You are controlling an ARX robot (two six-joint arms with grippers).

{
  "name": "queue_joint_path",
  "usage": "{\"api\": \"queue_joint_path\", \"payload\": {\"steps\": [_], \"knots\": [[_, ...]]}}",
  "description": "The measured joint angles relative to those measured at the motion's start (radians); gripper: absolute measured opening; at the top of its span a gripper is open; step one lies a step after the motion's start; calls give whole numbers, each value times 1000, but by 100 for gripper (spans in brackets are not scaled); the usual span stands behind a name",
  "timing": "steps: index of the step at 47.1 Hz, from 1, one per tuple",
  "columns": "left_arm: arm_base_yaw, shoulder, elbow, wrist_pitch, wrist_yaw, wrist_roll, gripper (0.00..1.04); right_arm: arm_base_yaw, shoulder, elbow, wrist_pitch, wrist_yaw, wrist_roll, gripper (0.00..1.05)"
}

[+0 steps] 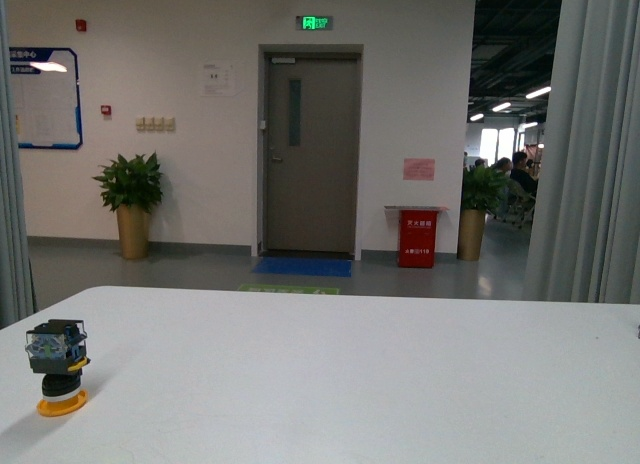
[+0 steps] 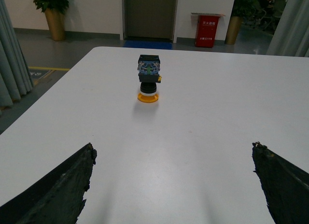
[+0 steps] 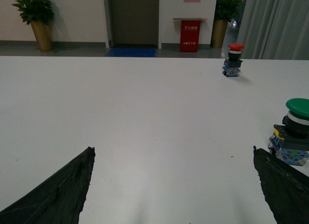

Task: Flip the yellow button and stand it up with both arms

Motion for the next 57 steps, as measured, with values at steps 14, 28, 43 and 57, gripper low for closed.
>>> {"api": "queue_joint_path", "payload": {"steps": [14, 28, 43, 57], "knots": [[0, 0, 0, 0, 0, 0, 98, 0, 0, 0, 0, 0, 0, 97], [0, 0, 0, 0, 0, 0, 98, 0, 0, 0, 0, 0, 0, 97], [0, 0, 0, 0, 0, 0, 98, 0, 0, 0, 0, 0, 0, 97], [-14, 13, 5, -18, -29, -15, 98, 0, 0, 0, 0, 0, 0, 97]]}}
